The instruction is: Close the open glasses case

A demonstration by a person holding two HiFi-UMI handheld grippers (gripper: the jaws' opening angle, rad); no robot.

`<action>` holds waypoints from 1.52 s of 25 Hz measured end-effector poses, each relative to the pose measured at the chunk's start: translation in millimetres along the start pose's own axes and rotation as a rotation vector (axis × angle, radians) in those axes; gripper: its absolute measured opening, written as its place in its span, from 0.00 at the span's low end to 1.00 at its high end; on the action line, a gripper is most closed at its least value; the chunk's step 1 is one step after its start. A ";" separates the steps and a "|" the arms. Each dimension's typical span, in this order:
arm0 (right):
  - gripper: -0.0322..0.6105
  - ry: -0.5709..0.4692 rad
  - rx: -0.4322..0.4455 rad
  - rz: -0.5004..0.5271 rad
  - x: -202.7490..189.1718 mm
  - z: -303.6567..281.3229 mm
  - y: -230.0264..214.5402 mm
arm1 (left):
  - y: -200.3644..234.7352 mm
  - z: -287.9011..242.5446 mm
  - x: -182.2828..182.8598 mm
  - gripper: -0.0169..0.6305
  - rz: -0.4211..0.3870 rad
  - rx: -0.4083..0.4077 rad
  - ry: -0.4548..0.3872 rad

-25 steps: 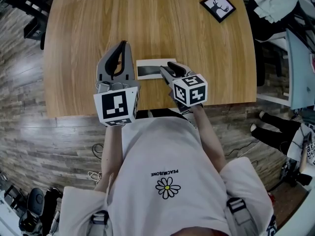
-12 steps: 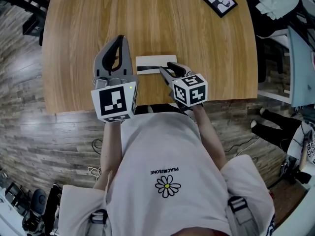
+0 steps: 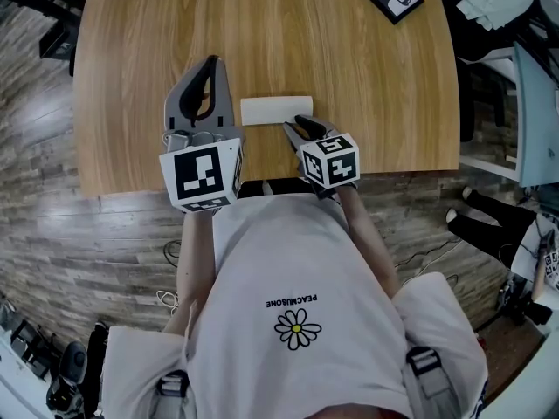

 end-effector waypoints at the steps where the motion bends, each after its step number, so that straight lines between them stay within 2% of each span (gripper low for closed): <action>1: 0.23 -0.002 0.003 -0.010 0.4 0.3 -1.0 | -0.5 -0.5 0.3 0.05 0.000 0.000 0.000; 6: 0.23 0.004 0.009 -0.007 0.7 0.3 -1.8 | -3.7 -0.9 1.6 0.05 -0.005 -0.003 -0.003; 10: 0.23 -0.039 0.045 -0.072 10.0 6.9 -3.2 | -4.6 0.7 2.8 0.05 -0.010 -0.003 -0.008; 13: 0.23 -0.152 0.045 -0.100 40.1 22.5 -9.3 | -1.9 1.0 3.8 0.05 0.000 0.002 -0.013; 16: 0.08 -0.307 -0.037 -0.099 78.0 46.4 -18.8 | -3.7 0.2 6.6 0.05 0.020 -0.002 -0.025; 20: 0.06 -0.494 -0.114 -0.007 120.4 86.4 -13.1 | -12.9 0.6 14.0 0.05 -0.001 -0.017 -0.050; 25: 0.06 -0.696 -0.180 0.137 133.4 129.6 14.0 | -24.8 -0.1 23.4 0.05 -0.026 -0.045 -0.075; 29: 0.06 -0.808 -0.154 0.188 129.4 149.3 33.2 | -30.8 4.3 41.2 0.05 -0.062 -0.060 -0.116; 31: 0.06 -0.833 -0.156 0.202 126.7 153.7 36.3 | -31.4 8.4 49.5 0.05 -0.064 -0.057 -0.135; 38: 0.06 -0.823 -0.203 0.192 127.5 150.6 30.8 | -27.7 12.9 60.0 0.05 -0.047 -0.039 -0.164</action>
Point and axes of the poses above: the fingertips, and each gripper's own axes: z backward along the fingers, y to its left, x out of its top, the point moved 8 cm from there along z, backward along the fingers, and after that the axes turned 10 degrees about y, right-handed, at the moved point
